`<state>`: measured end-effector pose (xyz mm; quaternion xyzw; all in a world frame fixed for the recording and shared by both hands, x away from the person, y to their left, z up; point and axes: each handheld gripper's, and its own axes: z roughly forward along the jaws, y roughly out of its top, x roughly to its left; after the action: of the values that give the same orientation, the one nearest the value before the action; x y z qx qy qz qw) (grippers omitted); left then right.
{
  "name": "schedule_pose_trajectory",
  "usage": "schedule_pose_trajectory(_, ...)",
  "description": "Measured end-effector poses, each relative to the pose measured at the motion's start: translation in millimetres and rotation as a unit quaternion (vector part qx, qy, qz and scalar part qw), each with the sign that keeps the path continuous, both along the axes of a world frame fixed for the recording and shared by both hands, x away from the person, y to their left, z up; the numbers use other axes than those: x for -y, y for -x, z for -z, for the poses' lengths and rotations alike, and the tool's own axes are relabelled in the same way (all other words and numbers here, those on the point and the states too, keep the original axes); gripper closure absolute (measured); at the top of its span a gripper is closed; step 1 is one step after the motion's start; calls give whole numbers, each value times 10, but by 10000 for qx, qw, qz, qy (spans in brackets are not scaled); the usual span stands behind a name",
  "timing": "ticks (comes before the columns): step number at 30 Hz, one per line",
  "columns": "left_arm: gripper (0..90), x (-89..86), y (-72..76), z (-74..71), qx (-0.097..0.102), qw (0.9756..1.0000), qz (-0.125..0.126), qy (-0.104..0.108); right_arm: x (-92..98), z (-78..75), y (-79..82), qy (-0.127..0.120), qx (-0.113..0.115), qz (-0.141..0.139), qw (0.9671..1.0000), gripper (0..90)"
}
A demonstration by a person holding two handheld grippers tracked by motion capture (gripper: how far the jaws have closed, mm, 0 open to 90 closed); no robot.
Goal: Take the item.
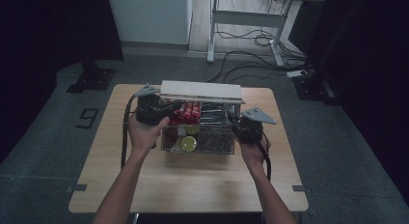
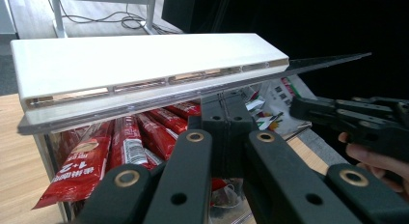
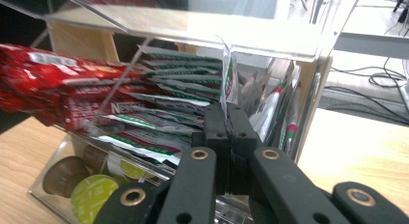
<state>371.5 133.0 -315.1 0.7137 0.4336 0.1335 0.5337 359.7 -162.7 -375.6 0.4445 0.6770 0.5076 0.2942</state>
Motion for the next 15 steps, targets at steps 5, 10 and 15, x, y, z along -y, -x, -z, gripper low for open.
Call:
schedule_pose_trajectory(5,900,3,-6,-9,1,10000,0,1,59,-64,97,-154,134,-55,9998,888)
schedule_pose_trajectory(10,900,3,-7,-21,4,10000,-5,-6,101,-110,183,-246,280,-84,9993,889)
schedule_pose_trajectory(15,900,9,-9,-45,11,10000,-16,-17,150,-143,246,-306,391,-88,9987,889)
